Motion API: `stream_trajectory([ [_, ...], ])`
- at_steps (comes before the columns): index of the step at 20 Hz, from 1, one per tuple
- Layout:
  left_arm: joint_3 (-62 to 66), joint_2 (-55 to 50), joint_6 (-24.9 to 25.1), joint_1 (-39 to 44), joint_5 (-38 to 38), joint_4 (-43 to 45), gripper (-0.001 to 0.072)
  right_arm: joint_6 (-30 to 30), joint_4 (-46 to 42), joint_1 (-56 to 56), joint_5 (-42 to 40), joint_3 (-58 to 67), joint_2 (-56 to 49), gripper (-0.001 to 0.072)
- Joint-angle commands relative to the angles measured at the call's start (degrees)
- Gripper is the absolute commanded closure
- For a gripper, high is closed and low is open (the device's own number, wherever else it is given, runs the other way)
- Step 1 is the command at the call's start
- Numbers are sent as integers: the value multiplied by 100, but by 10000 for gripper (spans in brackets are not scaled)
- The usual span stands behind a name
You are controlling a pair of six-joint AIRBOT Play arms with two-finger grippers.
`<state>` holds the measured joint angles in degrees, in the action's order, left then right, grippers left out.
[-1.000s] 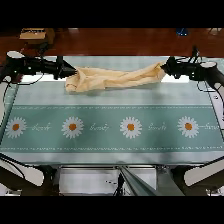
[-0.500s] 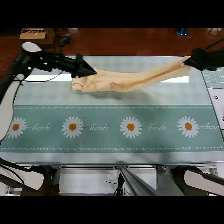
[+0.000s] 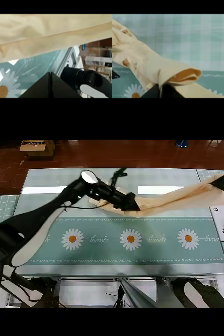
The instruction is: Fold the shirts.
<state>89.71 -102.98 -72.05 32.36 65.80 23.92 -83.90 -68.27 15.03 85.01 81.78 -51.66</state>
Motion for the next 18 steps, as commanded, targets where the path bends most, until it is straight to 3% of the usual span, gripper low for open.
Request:
stream_trajectory([
  [1, 4, -179, -2, 603, -507, -146, 686, -179, -133, 4, 675, 7, 595, 684],
  [6, 4, -188, 243, 358, -485, -1054, 686, -229, -424, 4, 1172, 7, 1110, 684],
  [10, 4, -293, 236, 363, -540, -1108, 687, -229, -570, 4, 1233, 4, 1189, 685],
  [18, 2, -1045, -264, 1600, -238, -1113, 687, -229, -409, 4, 793, 7, 1189, 685],
])
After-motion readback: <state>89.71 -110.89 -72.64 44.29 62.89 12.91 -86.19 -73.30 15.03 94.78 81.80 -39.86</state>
